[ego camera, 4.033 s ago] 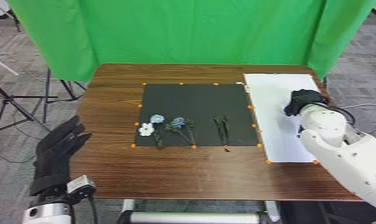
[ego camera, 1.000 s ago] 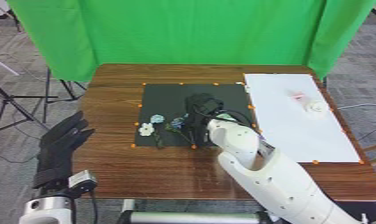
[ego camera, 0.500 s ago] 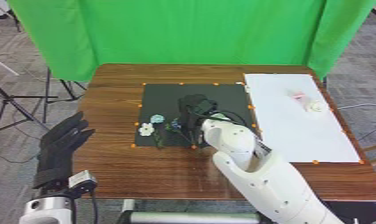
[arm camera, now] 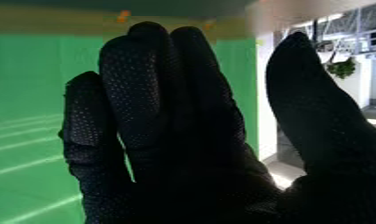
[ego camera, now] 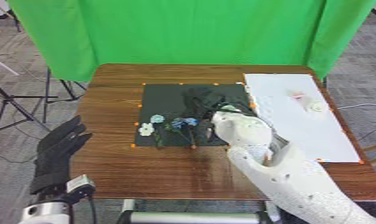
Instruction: Arrange flowers
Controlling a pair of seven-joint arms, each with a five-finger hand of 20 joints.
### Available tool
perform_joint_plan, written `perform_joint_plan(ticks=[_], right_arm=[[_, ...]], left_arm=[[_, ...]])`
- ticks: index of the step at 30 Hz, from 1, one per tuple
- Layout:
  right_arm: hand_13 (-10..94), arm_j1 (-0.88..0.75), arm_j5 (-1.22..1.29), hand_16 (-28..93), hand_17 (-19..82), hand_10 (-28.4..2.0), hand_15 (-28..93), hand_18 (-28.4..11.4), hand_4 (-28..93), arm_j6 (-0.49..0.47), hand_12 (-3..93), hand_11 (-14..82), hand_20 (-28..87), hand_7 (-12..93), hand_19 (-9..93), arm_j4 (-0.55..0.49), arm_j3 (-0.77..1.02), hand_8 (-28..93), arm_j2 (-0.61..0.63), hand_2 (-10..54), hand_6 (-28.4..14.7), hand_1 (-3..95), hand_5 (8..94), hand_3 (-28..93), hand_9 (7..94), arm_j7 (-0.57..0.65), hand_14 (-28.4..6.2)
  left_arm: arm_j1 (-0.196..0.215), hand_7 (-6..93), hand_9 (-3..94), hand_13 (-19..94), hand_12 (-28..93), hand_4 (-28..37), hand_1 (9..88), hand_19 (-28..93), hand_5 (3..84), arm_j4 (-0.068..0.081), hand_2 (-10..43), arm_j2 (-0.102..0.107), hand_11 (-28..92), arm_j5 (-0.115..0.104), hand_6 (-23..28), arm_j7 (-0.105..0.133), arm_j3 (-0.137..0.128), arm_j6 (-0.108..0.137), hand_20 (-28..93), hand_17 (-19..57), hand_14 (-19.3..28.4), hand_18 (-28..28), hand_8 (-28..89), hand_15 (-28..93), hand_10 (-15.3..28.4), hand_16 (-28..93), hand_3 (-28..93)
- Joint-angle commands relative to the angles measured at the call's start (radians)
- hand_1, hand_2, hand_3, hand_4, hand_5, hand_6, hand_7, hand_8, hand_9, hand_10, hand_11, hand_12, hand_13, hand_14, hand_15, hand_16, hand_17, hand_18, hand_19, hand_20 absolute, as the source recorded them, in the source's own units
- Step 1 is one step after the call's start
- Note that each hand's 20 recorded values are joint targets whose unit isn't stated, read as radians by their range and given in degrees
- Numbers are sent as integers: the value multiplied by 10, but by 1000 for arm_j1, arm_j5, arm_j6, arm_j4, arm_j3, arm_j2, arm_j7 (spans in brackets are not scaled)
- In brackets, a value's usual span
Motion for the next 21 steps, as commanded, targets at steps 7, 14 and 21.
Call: perform_joint_plan(ticks=[7, 14, 21], right_arm=[[578, 97, 109, 144, 336, -184, 705, -202, -246, 39, 178, 239, 78, 165, 932, 95, 78, -112, 325, 1, -64, 268, 571, 840, 566, 112, -131], [575, 92, 181, 137, 336, -185, 708, -199, -246, 56, 178, 233, 72, 164, 932, 159, 100, -107, 414, 1, -69, 266, 557, 848, 555, 181, -128], [571, 80, 231, 133, 338, -186, 713, -196, -248, 64, 172, 213, 75, 157, 932, 204, 128, -109, 469, 0, -71, 264, 531, 856, 530, 232, -127]], left_arm=[[15, 164, 311, 241, 50, -176, 272, 608, 381, -6, 48, 32, 365, -40, 98, 59, 28, 42, 38, -92, 271, 217, -114, 657, 191, -181, 838], [12, 164, 311, 242, 49, -177, 272, 608, 381, -5, 48, 56, 364, -67, 98, 85, 44, 57, 38, -92, 270, 216, -114, 657, 191, -181, 838], [7, 164, 311, 241, 50, -177, 273, 608, 381, -3, 48, 60, 365, -66, 97, 84, 48, 55, 38, -92, 270, 216, -114, 656, 190, -181, 838]])
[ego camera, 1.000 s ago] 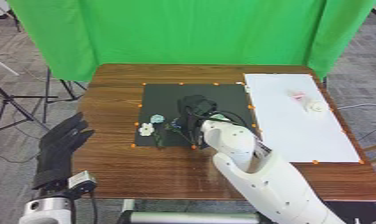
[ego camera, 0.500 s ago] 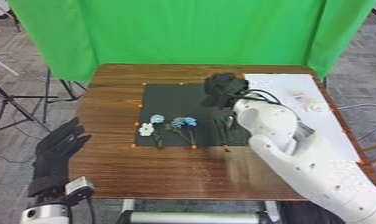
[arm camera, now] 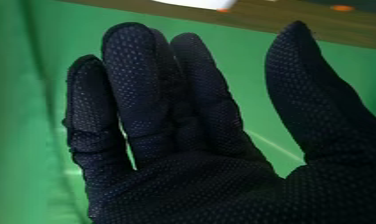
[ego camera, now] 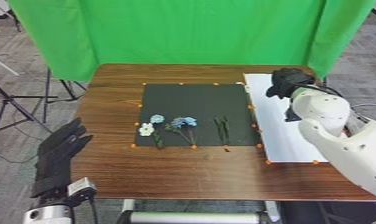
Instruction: Arrange flowers
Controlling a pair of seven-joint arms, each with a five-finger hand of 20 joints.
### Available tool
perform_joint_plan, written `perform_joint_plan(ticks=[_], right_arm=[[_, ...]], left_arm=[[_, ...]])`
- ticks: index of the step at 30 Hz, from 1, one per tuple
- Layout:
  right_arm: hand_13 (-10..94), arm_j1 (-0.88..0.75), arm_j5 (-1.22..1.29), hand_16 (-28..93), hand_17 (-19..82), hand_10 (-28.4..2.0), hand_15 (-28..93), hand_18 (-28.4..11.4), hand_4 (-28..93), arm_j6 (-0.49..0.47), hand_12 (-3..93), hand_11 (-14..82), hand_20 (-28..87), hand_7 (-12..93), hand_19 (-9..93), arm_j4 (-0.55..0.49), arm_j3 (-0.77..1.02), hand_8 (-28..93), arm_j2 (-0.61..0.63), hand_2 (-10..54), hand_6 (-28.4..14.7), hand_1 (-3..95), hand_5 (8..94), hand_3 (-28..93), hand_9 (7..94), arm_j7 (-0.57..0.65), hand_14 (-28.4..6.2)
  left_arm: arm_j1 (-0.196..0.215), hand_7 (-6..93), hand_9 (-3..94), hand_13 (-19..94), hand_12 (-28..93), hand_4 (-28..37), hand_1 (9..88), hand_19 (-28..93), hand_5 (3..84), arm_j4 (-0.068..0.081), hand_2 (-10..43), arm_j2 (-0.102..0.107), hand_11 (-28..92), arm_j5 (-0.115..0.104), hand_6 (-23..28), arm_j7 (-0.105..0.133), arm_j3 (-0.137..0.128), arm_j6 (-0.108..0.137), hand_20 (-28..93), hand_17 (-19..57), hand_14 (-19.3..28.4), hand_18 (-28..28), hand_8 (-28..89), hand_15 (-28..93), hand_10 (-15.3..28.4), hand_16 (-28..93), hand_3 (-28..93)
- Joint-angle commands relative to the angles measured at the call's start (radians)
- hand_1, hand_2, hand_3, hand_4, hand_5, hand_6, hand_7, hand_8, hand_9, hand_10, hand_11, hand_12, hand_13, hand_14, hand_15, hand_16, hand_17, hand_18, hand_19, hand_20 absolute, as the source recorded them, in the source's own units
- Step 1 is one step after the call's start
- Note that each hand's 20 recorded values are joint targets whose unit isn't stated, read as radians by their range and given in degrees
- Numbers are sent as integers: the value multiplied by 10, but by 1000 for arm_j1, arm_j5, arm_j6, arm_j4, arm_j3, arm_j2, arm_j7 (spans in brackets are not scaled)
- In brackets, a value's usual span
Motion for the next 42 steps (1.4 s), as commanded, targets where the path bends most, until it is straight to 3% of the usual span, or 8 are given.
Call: perform_joint_plan(ticks=[1, 4, 7, 11, 16, 22, 37, 42], right_arm=[[570, -16, 33, 133, 338, -187, 713, -196, -248, 2, 172, 210, 75, 156, 932, 50, 59, -109, 78, 0, -71, 264, 528, 857, 527, 64, -126], [570, -29, 18, 131, 341, -189, 717, -192, -249, -36, 172, 204, 83, 156, 932, 65, 97, -107, 69, -1, -74, 264, 520, 862, 517, 67, -126], [565, -26, 26, 131, 341, -191, 722, -191, -251, -53, 173, 199, 90, 155, 932, 86, 94, -105, 73, -3, -76, 264, 509, 864, 507, 79, -124], [564, -36, 20, 129, 341, -193, 726, -191, -252, -98, 174, 195, 96, 153, 932, 111, 118, -105, 53, -5, -80, 264, 499, 868, 497, 86, -125], [563, -48, 19, 127, 341, -196, 732, -191, -254, -161, 173, 189, 100, 153, 932, 136, 147, -104, 41, -10, -81, 267, 488, 873, 484, 99, -123], [565, -73, 20, 124, 341, -197, 743, -192, -257, -188, 173, 181, 107, 149, 932, 153, 182, -103, 36, -15, -82, 275, 483, 875, 479, 104, -121], [584, -86, -10, 118, 348, -164, 753, -195, -270, -247, 161, 163, 118, 136, 932, 215, 223, -109, -35, -21, -60, 299, 461, 871, 477, 80, -115], [595, -93, -23, 117, 351, -152, 750, -195, -275, -223, 159, 159, 115, 141, 932, 210, 211, -110, -33, -23, -52, 308, 466, 866, 484, 70, -109]], left_arm=[[0, 165, 311, 241, 49, -176, 273, 608, 381, -1, 49, 12, 364, -9, 97, 5, 6, 7, 38, -92, 270, 216, -114, 656, 190, -180, 837], [-4, 165, 311, 241, 50, -175, 273, 608, 381, 1, 49, 22, 364, -19, 97, 14, 15, 12, 38, -92, 270, 216, -115, 656, 190, -180, 837], [-8, 165, 311, 241, 50, -176, 273, 608, 381, 2, 49, 12, 366, -7, 97, 4, 12, 3, 38, -92, 270, 217, -115, 657, 190, -180, 836], [-9, 166, 311, 241, 49, -176, 273, 608, 380, 2, 49, 26, 365, -27, 97, 23, 23, 15, 38, -92, 270, 217, -115, 656, 190, -180, 837], [-10, 165, 311, 241, 49, -176, 273, 608, 381, 3, 48, 26, 365, -34, 97, 34, 27, 19, 38, -92, 271, 217, -115, 657, 190, -181, 836], [-10, 166, 311, 241, 50, -178, 273, 608, 381, 4, 48, 6, 365, -12, 97, 16, 20, 5, 38, -92, 270, 216, -115, 657, 191, -180, 837], [-20, 165, 310, 241, 50, -176, 273, 608, 381, 7, 48, 18, 366, -28, 97, 29, 33, 13, 38, -92, 270, 217, -115, 656, 189, -180, 837], [-19, 164, 310, 241, 49, -176, 273, 608, 381, 7, 48, -2, 365, -9, 97, 16, 26, 2, 38, -92, 270, 217, -115, 656, 190, -180, 836]])
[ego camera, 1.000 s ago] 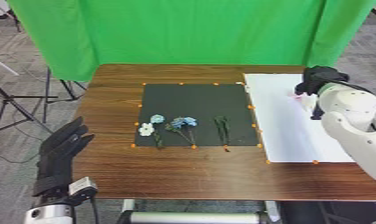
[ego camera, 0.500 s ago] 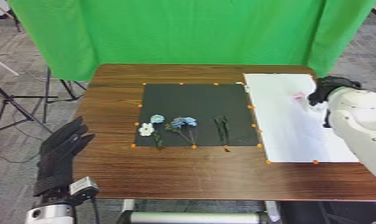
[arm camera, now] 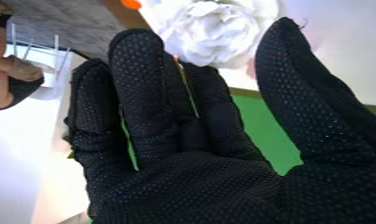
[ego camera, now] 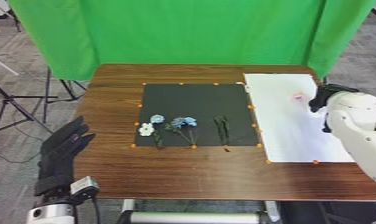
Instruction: Arrange flowers
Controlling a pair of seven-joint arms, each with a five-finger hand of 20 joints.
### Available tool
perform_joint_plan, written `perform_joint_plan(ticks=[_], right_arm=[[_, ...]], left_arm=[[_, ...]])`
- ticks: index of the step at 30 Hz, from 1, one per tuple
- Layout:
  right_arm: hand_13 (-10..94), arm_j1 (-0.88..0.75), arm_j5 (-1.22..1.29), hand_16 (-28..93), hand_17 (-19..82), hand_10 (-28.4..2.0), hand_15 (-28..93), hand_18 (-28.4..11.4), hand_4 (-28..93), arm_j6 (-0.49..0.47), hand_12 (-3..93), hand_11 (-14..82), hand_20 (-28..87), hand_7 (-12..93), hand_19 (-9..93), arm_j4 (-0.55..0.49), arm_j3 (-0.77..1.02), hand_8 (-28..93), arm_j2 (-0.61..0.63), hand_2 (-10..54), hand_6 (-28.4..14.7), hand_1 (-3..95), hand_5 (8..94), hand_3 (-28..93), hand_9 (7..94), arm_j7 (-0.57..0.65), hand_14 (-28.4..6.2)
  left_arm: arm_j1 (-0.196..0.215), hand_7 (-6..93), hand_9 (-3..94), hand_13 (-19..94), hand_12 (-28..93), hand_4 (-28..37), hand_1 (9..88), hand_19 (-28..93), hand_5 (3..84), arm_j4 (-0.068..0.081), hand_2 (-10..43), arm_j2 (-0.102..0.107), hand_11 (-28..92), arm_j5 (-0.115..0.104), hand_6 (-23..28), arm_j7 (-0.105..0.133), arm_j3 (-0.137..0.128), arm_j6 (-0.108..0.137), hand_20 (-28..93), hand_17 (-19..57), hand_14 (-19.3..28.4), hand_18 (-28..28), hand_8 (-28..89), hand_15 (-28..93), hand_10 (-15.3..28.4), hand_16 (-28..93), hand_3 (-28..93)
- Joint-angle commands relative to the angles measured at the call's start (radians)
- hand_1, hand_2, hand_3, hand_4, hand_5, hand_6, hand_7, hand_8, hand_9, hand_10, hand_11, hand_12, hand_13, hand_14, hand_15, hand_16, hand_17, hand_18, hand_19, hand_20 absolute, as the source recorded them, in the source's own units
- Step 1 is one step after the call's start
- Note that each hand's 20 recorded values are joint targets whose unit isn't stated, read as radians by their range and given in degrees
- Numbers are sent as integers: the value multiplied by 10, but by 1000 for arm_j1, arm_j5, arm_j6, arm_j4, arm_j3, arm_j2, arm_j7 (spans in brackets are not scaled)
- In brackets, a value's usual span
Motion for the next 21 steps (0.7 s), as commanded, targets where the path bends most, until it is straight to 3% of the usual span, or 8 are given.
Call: perform_joint_plan(ticks=[1, 4, 7, 10, 13, 15, 17, 21], right_arm=[[598, -19, -39, 118, 352, -145, 749, -195, -277, 19, 159, 165, 111, 151, 932, -4, -15, -112, 1, -24, -46, 315, 480, 863, 501, -16, -106], [621, -14, -62, 121, 365, -127, 741, -191, -281, 65, 160, 198, 101, 180, 932, -9, -57, -126, 21, -20, -28, 345, 548, 845, 579, -14, -92], [657, -17, -72, 130, 379, -113, 721, -187, -281, 87, 168, 234, 99, 206, 932, -10, -69, -117, 23, -22, -12, 396, 615, 825, 664, -9, -71], [695, -19, -88, 157, 393, -78, 701, -183, -282, 109, 280, 184, 102, 253, 932, -8, -85, -50, 30, -44, -2, 476, 671, 762, 762, -12, -52], [737, -25, -87, 174, 410, -61, 690, -176, -283, 137, 352, 184, 108, 294, 932, -15, -90, -34, 38, -53, 17, 525, 725, 744, 835, -4, -36], [751, -25, -78, 175, 419, -57, 689, -175, -283, 156, 367, 213, 113, 294, 932, -23, -91, -31, 43, -59, 18, 535, 739, 745, 852, -2, -31], [759, -30, -73, 176, 426, -54, 689, -174, -283, 165, 373, 231, 120, 294, 932, -40, -79, -27, 40, -62, 19, 537, 747, 747, 857, 2, -29], [770, -48, -27, 178, 434, -53, 687, -177, -283, 207, 369, 250, 134, 289, 932, -108, -47, -21, 37, -64, 18, 539, 758, 750, 859, 13, -28]], left_arm=[[7, 164, 311, 241, 49, -176, 273, 608, 381, 2, 48, -22, 365, 18, 97, -15, -8, -9, 38, -92, 270, 217, -115, 656, 189, -180, 836], [5, 165, 311, 242, 50, -176, 273, 608, 381, 2, 48, -8, 366, 0, 97, 0, 1, 2, 38, -92, 270, 217, -114, 656, 189, -180, 837], [9, 164, 311, 242, 49, -175, 274, 608, 381, 1, 48, -26, 366, 21, 98, -21, -9, -11, 38, -92, 269, 217, -115, 656, 189, -180, 837], [9, 164, 311, 241, 49, -174, 273, 608, 381, 2, 48, -31, 366, 26, 98, -26, -10, -16, 38, -92, 269, 217, -114, 657, 190, -180, 838], [6, 163, 311, 241, 49, -174, 273, 608, 381, 1, 47, -12, 366, 11, 97, -14, -2, -5, 38, -92, 269, 217, -114, 656, 190, -180, 838], [9, 164, 311, 241, 49, -174, 274, 608, 381, -1, 47, -2, 366, -3, 97, -6, -2, 3, 38, -92, 269, 217, -114, 656, 190, -180, 838], [15, 164, 311, 241, 49, -175, 274, 608, 381, -4, 48, -11, 366, 11, 98, -19, -13, -1, 38, -92, 270, 217, -114, 656, 190, -180, 838], [22, 164, 311, 241, 49, -175, 274, 608, 381, -8, 48, -17, 366, 20, 98, -27, -22, -6, 38, -92, 269, 217, -114, 656, 190, -180, 838]])
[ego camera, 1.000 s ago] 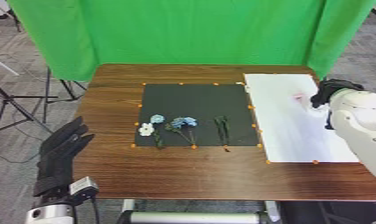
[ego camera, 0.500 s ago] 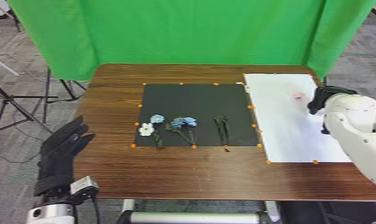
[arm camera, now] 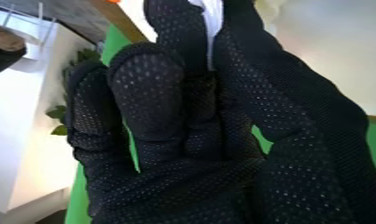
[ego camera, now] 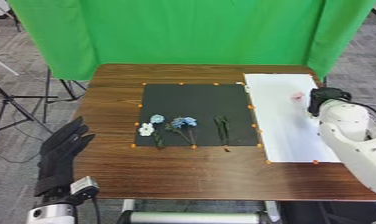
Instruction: Arrange flowers
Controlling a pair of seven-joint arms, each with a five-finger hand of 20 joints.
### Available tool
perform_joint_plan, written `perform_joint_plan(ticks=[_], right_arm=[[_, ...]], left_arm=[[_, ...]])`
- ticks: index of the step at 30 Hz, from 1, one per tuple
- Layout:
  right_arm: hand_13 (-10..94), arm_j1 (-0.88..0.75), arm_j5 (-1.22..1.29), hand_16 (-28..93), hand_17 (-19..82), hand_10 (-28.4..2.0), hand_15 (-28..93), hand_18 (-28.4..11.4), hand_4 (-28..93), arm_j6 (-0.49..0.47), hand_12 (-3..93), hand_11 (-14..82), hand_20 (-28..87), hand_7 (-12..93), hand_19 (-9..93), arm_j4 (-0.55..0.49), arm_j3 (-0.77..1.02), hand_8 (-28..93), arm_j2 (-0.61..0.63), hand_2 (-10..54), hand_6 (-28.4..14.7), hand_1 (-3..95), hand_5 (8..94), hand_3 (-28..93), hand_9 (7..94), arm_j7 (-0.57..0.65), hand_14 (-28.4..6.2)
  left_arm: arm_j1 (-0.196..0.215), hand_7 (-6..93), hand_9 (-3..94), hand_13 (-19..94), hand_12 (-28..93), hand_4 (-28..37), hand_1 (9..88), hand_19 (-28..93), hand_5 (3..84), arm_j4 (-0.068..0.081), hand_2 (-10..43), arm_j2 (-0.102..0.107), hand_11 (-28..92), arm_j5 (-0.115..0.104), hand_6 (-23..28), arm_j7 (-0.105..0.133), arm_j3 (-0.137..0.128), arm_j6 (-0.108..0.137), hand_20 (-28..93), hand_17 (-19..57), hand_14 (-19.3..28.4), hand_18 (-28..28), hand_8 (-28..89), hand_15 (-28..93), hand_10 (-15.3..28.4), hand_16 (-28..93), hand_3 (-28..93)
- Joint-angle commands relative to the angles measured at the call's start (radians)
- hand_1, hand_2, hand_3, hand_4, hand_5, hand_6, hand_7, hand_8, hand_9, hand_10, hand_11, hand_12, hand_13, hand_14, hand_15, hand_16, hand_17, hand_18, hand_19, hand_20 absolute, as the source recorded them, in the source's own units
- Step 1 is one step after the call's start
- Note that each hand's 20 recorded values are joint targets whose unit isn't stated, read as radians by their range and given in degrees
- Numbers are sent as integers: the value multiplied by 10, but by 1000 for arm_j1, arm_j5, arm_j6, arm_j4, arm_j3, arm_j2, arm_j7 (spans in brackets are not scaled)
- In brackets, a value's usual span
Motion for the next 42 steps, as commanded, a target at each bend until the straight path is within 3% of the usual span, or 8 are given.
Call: perform_joint_plan(ticks=[1, 7, 11, 18, 25, 28, 36, 42], right_arm=[[771, -29, 63, 178, 435, -53, 687, -178, -283, 81, 368, 251, 136, 288, 932, -112, 43, -20, 11, -64, 17, 539, 761, 750, 859, 27, -29], [773, -44, 75, 182, 438, -57, 686, -179, -283, 78, 365, 257, 147, 277, 932, -219, 75, -12, -32, -66, 13, 541, 767, 753, 861, -49, -30], [774, -20, 88, 183, 439, -61, 686, -179, -283, 58, 364, 258, 151, 273, 932, -262, 48, -7, -89, -68, 11, 542, 769, 755, 861, -100, -31], [771, -4, 57, 186, 438, -64, 687, -180, -283, 6, 362, 259, 154, 266, 932, -280, 4, -3, -212, -68, 10, 542, 771, 757, 860, -164, -34], [769, 12, 13, 187, 435, -66, 688, -180, -283, -4, 361, 260, 154, 264, 932, -257, -55, -2, -304, -67, 9, 542, 770, 756, 858, -202, -35], [769, 21, -10, 187, 435, -66, 687, -180, -283, 2, 361, 262, 154, 264, 932, -236, -77, -1, -333, -66, 9, 543, 770, 756, 857, -210, -35], [768, 68, -37, 187, 434, -66, 686, -179, -283, 40, 360, 262, 153, 263, 932, -169, -127, -3, -360, -65, 9, 544, 770, 753, 857, -189, -34], [768, 87, -22, 187, 434, -66, 686, -179, -283, 54, 359, 263, 153, 265, 932, -144, -148, -3, -339, -65, 10, 543, 769, 753, 856, -160, -35]], left_arm=[[22, 164, 311, 241, 49, -174, 274, 608, 381, -9, 48, 3, 366, 3, 98, -12, -17, 1, 38, -92, 269, 217, -114, 656, 190, -180, 838], [30, 164, 310, 241, 49, -175, 274, 608, 381, -14, 48, 7, 366, -2, 97, -10, -23, 5, 38, -92, 270, 217, -115, 655, 190, -180, 839], [27, 164, 311, 241, 49, -175, 274, 608, 381, -14, 48, -6, 365, 18, 98, -28, -28, -5, 38, -92, 270, 216, -115, 656, 189, -180, 838], [19, 165, 311, 241, 49, -175, 274, 608, 381, -11, 48, -13, 365, 31, 97, -41, -28, -13, 38, -92, 269, 216, -115, 657, 190, -180, 838], [15, 165, 311, 242, 49, -174, 273, 608, 381, -9, 48, -19, 366, 38, 97, -47, -31, -21, 38, -92, 269, 217, -115, 657, 190, -180, 839], [11, 165, 311, 242, 50, -174, 274, 608, 381, -8, 49, -28, 366, 52, 97, -63, -37, -30, 38, -92, 269, 217, -115, 657, 190, -181, 838], [0, 166, 311, 242, 49, -174, 274, 608, 381, -4, 49, -49, 366, 78, 97, -90, -47, -56, 38, -92, 268, 217, -115, 657, 190, -181, 838], [5, 166, 311, 241, 49, -174, 274, 608, 381, -5, 49, -59, 366, 86, 97, -96, -52, -61, 38, -92, 270, 217, -115, 657, 190, -181, 838]])
